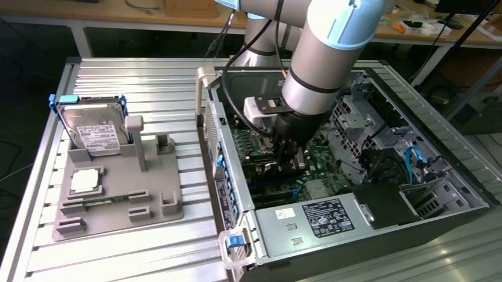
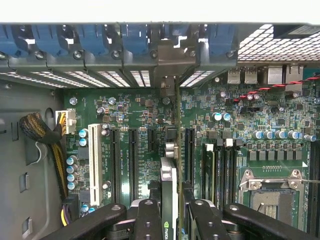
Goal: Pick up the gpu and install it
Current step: 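Insert the gpu into the slot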
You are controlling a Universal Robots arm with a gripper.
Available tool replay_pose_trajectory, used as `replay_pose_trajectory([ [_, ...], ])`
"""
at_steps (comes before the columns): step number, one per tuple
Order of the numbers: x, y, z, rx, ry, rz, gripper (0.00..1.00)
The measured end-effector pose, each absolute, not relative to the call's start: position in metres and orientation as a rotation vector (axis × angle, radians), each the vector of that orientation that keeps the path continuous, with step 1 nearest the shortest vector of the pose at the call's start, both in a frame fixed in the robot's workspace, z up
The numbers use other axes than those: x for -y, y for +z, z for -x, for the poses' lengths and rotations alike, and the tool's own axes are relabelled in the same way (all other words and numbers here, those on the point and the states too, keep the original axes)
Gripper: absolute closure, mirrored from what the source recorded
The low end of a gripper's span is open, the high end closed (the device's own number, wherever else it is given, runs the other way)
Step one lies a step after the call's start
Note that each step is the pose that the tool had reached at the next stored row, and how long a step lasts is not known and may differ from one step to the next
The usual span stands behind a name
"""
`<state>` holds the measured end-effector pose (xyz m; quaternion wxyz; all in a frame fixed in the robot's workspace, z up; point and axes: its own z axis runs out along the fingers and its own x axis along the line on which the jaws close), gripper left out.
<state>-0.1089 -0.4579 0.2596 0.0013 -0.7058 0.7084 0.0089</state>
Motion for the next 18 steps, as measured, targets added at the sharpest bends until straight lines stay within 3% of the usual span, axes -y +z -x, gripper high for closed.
replay_pose_trajectory([
  [18, 0.4579, 0.2584, 0.1089, -2.223, 0.029, 2.215, 0.73],
])
